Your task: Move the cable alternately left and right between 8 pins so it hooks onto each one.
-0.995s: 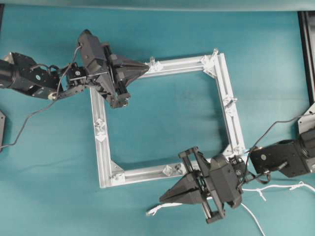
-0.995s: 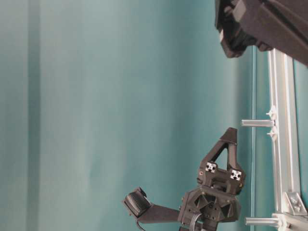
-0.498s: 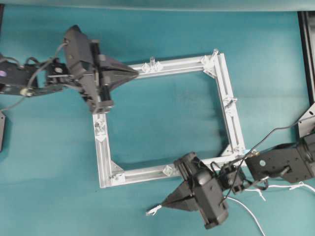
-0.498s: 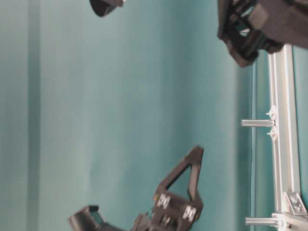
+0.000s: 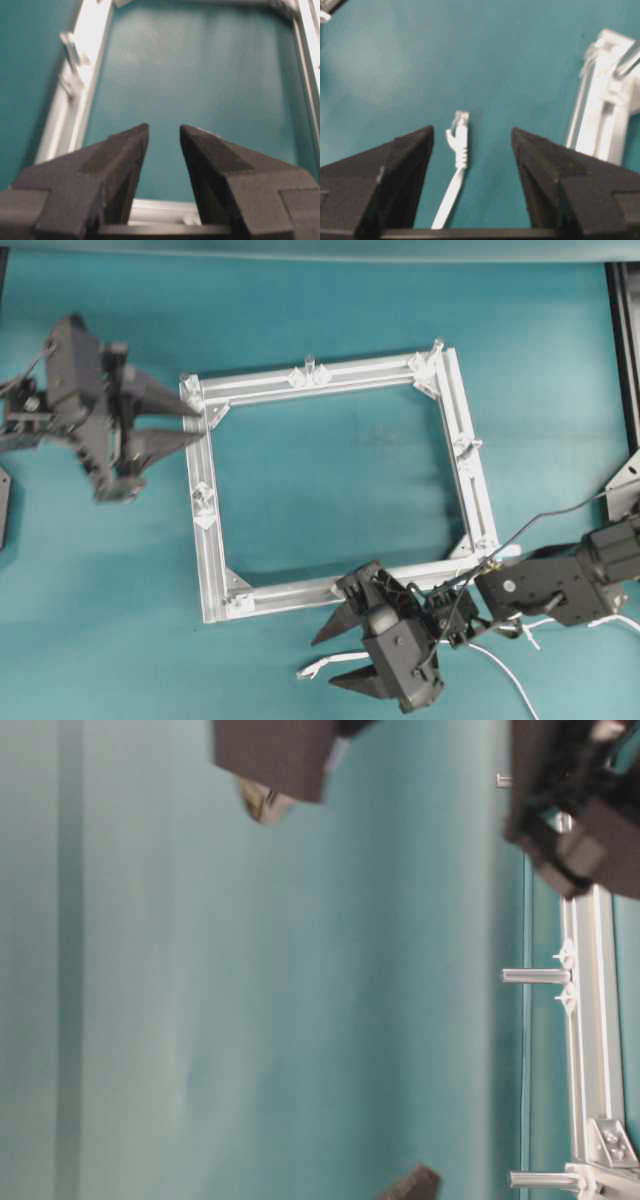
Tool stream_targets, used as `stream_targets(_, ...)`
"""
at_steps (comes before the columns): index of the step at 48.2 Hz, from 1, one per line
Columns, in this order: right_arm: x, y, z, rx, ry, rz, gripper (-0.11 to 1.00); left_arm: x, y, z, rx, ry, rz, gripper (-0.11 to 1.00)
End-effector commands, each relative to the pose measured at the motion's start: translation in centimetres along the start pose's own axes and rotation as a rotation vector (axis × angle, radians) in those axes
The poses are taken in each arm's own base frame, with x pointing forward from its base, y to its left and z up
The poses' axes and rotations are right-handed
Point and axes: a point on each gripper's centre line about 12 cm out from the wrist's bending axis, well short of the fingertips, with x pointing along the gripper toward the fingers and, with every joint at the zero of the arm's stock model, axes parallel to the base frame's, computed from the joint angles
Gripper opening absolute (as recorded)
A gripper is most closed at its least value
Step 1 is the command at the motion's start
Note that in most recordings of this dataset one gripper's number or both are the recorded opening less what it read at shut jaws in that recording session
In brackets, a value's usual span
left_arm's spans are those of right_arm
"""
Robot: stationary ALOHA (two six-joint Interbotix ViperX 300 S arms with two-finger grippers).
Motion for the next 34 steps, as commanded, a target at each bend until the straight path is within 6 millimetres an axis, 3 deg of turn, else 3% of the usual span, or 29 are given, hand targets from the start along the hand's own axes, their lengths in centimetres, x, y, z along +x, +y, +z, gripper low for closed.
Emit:
stream_targets(1, 0.2, 0.0, 1.4, 0.012, -0.045, 0.001, 0.62, -1.0, -0.4, 0.1, 0.013, -0.021, -0.016, 0.44)
stream_targets(34, 3.1, 0.3, -0.4, 0.096, 0.013, 0.012, 0.62, -7.8, -0.3, -3.5, 0.01, -0.079, -0.03, 0.44)
